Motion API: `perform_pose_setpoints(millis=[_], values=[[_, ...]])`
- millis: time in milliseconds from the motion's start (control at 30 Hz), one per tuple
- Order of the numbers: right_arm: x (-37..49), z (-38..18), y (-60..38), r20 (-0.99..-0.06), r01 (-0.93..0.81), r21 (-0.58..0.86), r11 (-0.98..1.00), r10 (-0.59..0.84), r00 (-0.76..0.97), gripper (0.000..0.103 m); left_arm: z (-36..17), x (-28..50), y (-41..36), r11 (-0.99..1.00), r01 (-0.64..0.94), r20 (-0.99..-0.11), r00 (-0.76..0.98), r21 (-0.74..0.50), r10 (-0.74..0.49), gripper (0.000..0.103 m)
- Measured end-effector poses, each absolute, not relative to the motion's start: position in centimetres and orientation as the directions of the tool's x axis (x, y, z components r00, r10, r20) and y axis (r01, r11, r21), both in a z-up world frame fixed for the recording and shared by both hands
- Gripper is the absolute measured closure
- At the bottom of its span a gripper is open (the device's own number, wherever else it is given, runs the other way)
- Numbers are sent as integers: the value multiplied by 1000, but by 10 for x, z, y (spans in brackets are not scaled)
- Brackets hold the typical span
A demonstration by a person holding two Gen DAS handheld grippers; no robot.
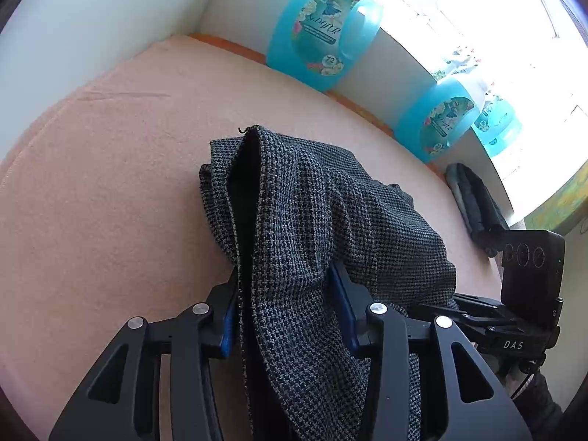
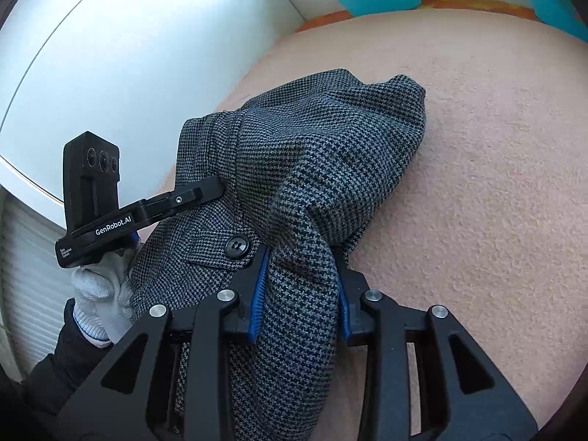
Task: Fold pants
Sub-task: 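Lift the folded shorts off the table with both grippers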
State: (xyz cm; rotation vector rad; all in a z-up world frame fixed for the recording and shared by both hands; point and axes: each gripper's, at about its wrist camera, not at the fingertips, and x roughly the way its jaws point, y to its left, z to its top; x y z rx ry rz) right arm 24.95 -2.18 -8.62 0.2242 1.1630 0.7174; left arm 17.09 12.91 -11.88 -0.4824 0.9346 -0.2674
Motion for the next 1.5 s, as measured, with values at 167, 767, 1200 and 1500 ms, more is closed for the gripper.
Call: perform_pose_setpoints(millis=[167, 767, 1200, 1500], values=[[250, -86, -15, -772, -394, 490, 778, 597, 220, 72, -117, 176, 124, 870, 35, -709, 565, -492, -423, 48], [189, -19, 16, -767, -546, 143, 826, 441, 466, 87, -80, 146, 118, 864, 99, -600, 681, -493, -420, 77], [143, 89, -58, -629, -465, -13, 885, 354, 692, 88, 18, 152, 41, 829, 333, -445, 721, -449, -531, 84], [148, 131, -115, -605, -371, -50, 927, 267, 750, 90, 58, 181, -24, 782, 443, -405, 679, -438, -612, 86]])
